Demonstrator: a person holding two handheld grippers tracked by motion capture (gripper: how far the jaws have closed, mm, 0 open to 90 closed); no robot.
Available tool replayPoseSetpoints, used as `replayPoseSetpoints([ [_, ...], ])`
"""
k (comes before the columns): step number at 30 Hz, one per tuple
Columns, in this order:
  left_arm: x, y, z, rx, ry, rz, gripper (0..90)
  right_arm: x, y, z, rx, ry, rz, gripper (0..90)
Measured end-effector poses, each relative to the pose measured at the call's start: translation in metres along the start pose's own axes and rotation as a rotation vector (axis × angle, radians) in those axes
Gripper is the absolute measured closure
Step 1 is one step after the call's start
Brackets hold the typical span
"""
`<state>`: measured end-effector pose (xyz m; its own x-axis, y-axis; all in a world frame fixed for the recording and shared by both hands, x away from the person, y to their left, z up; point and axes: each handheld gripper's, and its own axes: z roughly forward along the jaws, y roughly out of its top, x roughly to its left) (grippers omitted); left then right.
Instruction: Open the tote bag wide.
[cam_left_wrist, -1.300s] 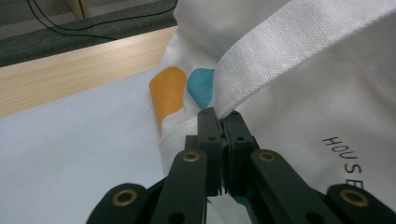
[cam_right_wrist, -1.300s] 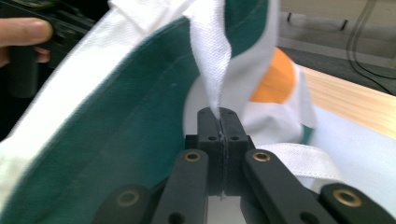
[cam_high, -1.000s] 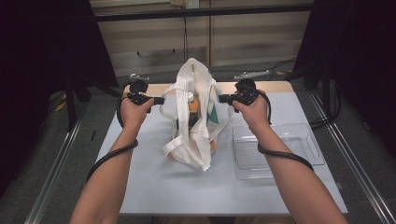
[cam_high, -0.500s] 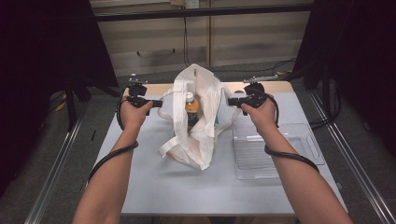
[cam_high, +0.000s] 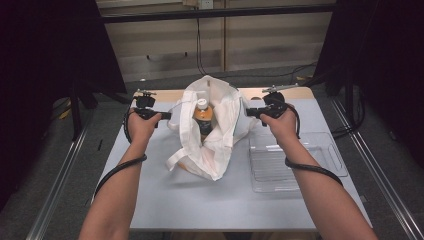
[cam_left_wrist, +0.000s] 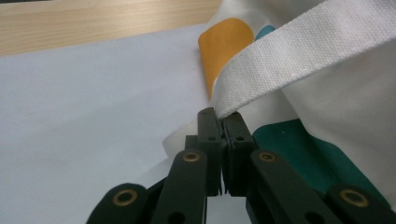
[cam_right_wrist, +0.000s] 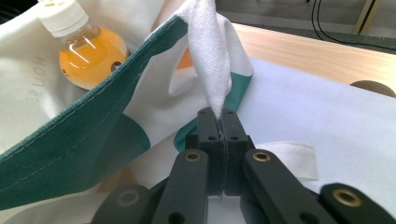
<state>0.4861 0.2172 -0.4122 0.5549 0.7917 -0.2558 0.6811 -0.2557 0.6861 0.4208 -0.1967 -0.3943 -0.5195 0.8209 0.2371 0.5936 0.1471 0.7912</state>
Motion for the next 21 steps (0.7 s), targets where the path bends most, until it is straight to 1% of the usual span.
replayPoseSetpoints([
  [2,0.0006,-0.0009,-0.0001,0.0,-0.001,-0.008,87.8,-0.001,-0.001,0.0007,-0.003,0.0,0.002,90.0],
  [3,0.0021,-0.0018,-0.0008,0.01,0.001,-0.002,87.8,-0.001,-0.001,0.0007,-0.003,0.0,0.002,90.0],
  [6,0.0055,-0.0053,-0.0003,0.009,0.005,-0.009,87.9,-0.0006,-0.0024,0.0019,0.0,-0.001,0.008,90.0],
  [7,0.0062,-0.0065,0.0002,0.002,0.006,-0.018,87.8,-0.0002,-0.0026,0.0023,0.001,-0.004,0.007,90.0],
  [8,0.0077,-0.0081,0.0001,0.007,-0.001,-0.011,87.8,0.0004,-0.0031,0.0028,0.007,-0.001,0.005,90.0],
  [9,0.0077,-0.0081,0.0001,0.007,-0.001,-0.011,87.8,0.0004,-0.0031,0.0028,0.007,-0.001,0.005,90.0],
  [10,0.0068,-0.0083,0.0,0.011,-0.002,-0.006,87.8,0.0019,-0.003,0.003,0.008,-0.003,-0.006,90.0],
  [14,0.0063,-0.0078,-0.0006,0.014,-0.006,0.007,87.7,0.0043,-0.0028,0.0039,0.013,-0.008,-0.01,90.0],
  [15,0.0063,-0.008,-0.0008,0.01,-0.008,0.003,87.7,0.0043,-0.0028,0.0039,0.013,-0.008,-0.01,90.0],
  [16,0.006,-0.0084,-0.0014,-0.001,-0.017,-0.006,87.3,0.0043,-0.0036,0.0044,0.017,-0.005,0.002,90.0],
  [17,0.006,-0.0084,-0.0014,-0.001,-0.017,-0.006,86.5,0.0043,-0.0036,0.0044,0.017,-0.005,0.002,90.0],
  [18,0.0061,-0.0081,-0.0024,-0.001,-0.019,0.002,86.0,0.0048,-0.0034,0.0035,0.014,-0.001,0.005,90.0],
  [21,0.0042,-0.0066,-0.0059,-0.011,-0.018,0.008,84.3,0.006,-0.0019,0.0015,0.008,-0.006,-0.002,89.5],
])
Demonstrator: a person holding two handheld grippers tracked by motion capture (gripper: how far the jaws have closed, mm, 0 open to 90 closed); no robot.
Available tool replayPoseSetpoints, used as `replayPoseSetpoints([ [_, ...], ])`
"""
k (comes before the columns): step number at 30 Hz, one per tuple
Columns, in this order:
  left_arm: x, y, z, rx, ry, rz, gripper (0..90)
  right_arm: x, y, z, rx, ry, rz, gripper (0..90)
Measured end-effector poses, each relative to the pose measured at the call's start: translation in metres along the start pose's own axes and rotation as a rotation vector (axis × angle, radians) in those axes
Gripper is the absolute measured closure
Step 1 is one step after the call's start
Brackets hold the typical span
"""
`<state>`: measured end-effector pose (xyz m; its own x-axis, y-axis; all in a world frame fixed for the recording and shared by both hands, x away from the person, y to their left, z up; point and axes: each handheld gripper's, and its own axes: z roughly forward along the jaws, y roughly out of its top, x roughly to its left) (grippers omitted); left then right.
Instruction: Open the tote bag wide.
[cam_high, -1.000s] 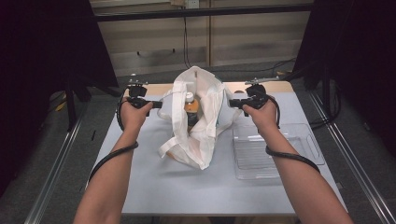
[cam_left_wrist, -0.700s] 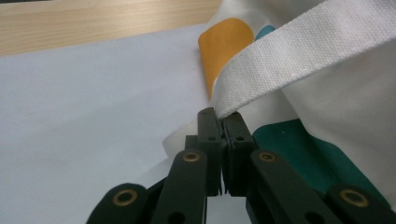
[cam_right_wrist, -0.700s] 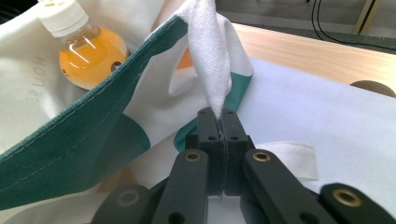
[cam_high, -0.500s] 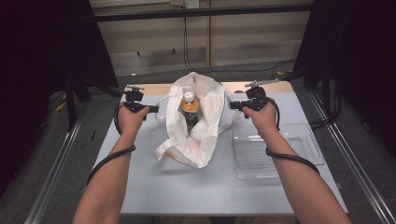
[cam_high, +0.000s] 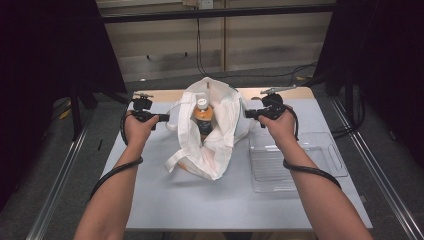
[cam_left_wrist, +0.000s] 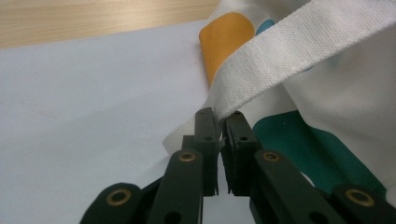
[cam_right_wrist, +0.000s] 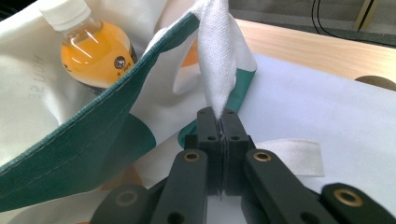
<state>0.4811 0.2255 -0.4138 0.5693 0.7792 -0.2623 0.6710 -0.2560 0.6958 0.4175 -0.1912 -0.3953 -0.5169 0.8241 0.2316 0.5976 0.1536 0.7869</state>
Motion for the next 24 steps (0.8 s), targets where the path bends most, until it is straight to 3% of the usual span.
replayPoseSetpoints([
  [4,-0.004,0.001,-0.005,-0.01,0.0,0.015,77.0,0.003,0.002,-0.002,0.004,-0.01,-0.005,86.4],
  [14,-0.021,0.013,-0.023,-0.042,-0.018,0.044,70.7,0.012,0.005,-0.009,-0.012,-0.022,-0.009,76.0],
  [18,-0.029,0.02,-0.029,-0.035,-0.007,0.083,69.6,0.015,0.009,-0.016,-0.015,-0.032,-0.016,74.0],
  [21,-0.036,0.024,-0.032,-0.055,-0.017,0.066,67.8,0.018,0.013,-0.022,-0.014,-0.039,-0.024,70.6],
  [24,-0.039,0.026,-0.033,-0.047,-0.006,0.076,65.6,0.02,0.014,-0.024,-0.012,-0.036,-0.019,67.9],
])
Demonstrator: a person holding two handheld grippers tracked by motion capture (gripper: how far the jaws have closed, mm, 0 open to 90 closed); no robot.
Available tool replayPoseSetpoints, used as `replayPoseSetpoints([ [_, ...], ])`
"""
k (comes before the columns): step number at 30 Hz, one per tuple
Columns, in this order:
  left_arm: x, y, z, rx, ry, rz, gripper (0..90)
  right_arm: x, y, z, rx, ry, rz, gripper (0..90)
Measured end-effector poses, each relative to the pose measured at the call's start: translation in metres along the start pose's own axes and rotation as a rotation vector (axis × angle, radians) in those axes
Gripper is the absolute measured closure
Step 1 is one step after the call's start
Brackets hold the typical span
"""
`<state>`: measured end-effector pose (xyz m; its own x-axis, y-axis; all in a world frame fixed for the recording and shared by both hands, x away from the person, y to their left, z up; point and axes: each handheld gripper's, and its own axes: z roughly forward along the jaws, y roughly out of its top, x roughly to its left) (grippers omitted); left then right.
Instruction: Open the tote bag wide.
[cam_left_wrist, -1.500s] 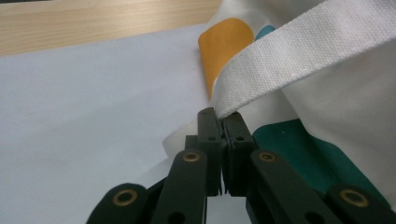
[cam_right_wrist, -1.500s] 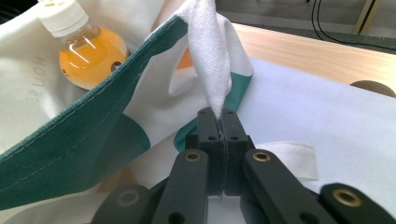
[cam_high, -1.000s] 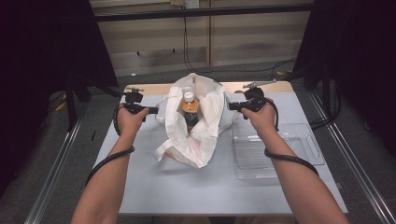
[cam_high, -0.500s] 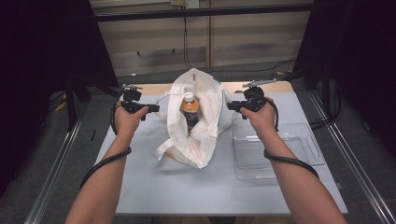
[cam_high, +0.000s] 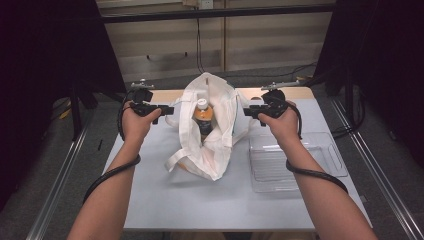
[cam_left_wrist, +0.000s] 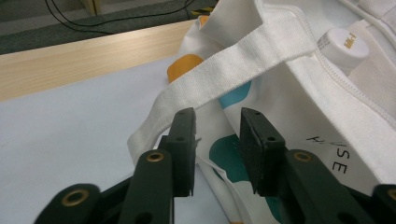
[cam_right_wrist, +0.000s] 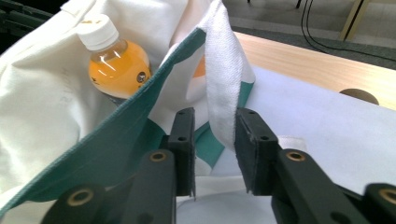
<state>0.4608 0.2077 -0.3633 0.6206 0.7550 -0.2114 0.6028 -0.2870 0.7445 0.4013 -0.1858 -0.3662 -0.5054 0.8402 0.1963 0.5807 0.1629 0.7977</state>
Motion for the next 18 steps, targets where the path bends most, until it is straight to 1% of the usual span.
replayPoseSetpoints([
  [1,-0.001,0.001,-0.001,0.004,-0.008,0.002,65.6,0.0,0.002,-0.002,-0.003,-0.004,0.011,66.1],
  [2,-0.002,0.002,-0.001,-0.001,-0.013,-0.006,65.6,0.0,0.002,-0.002,-0.003,-0.004,0.011,66.1],
  [3,-0.004,0.004,-0.001,-0.004,-0.009,-0.01,64.4,0.0,0.004,-0.005,-0.008,-0.001,0.013,64.0],
  [6,-0.005,0.006,-0.003,0.003,-0.007,-0.003,63.0,0.0,0.006,-0.008,-0.008,-0.004,0.016,63.6],
  [7,-0.007,0.007,-0.004,0.001,-0.007,-0.014,63.0,0.001,0.008,-0.009,-0.003,-0.003,0.02,62.6],
  [10,-0.008,0.009,-0.006,0.001,-0.013,-0.012,62.6,0.003,0.011,-0.011,0.005,0.0,0.018,60.4],
  [11,-0.009,0.01,-0.007,0.004,-0.007,-0.009,61.9,0.004,0.012,-0.011,0.004,0.004,0.014,59.7],
  [13,-0.012,0.011,-0.007,-0.005,-0.013,-0.017,61.8,0.005,0.013,-0.011,0.005,0.006,0.012,59.2],
  [14,-0.013,0.012,-0.008,-0.005,-0.017,-0.016,61.7,0.006,0.014,-0.011,0.006,0.004,0.013,58.7],
  [15,-0.014,0.014,-0.009,-0.007,-0.009,-0.014,60.8,0.007,0.016,-0.011,0.007,0.006,0.02,58.5],
  [18,-0.015,0.015,-0.009,-0.013,-0.014,-0.009,60.3,0.008,0.018,-0.012,-0.001,0.009,0.016,57.4],
])
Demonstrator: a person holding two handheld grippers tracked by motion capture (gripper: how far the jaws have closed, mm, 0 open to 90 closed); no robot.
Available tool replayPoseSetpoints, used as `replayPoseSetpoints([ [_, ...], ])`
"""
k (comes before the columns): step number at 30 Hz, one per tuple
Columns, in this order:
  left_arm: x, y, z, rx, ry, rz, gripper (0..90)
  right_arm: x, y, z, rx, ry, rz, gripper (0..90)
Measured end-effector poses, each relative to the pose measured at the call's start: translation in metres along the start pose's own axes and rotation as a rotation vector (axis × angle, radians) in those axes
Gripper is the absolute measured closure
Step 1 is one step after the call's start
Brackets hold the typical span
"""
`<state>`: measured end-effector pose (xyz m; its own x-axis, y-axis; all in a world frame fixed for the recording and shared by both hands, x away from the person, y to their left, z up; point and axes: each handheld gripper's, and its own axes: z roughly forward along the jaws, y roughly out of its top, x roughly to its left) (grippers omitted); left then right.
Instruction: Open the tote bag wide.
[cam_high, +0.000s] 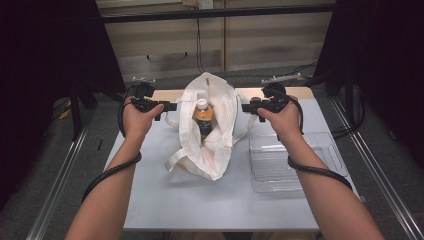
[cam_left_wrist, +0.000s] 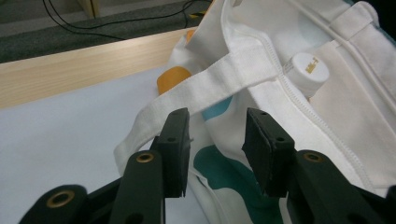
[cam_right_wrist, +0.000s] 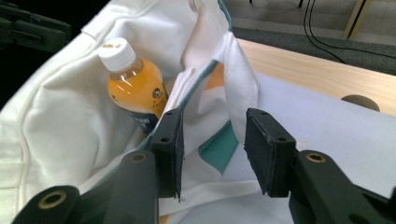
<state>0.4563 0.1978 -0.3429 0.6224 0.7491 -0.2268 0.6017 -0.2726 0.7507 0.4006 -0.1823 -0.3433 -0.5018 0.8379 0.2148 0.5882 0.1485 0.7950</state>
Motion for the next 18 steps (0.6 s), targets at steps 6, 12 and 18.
replayPoseSetpoints([
  [6,-0.003,0.004,0.0,-0.006,-0.013,0.001,59.7,0.005,0.007,-0.001,0.005,-0.002,-0.013,56.4],
  [12,-0.008,0.007,0.001,-0.013,-0.019,0.014,55.4,0.012,0.017,-0.002,0.001,0.005,-0.028,55.0],
  [18,-0.012,0.01,0.002,-0.023,-0.03,0.007,53.5,0.02,0.022,0.002,0.006,0.014,-0.032,53.9],
])
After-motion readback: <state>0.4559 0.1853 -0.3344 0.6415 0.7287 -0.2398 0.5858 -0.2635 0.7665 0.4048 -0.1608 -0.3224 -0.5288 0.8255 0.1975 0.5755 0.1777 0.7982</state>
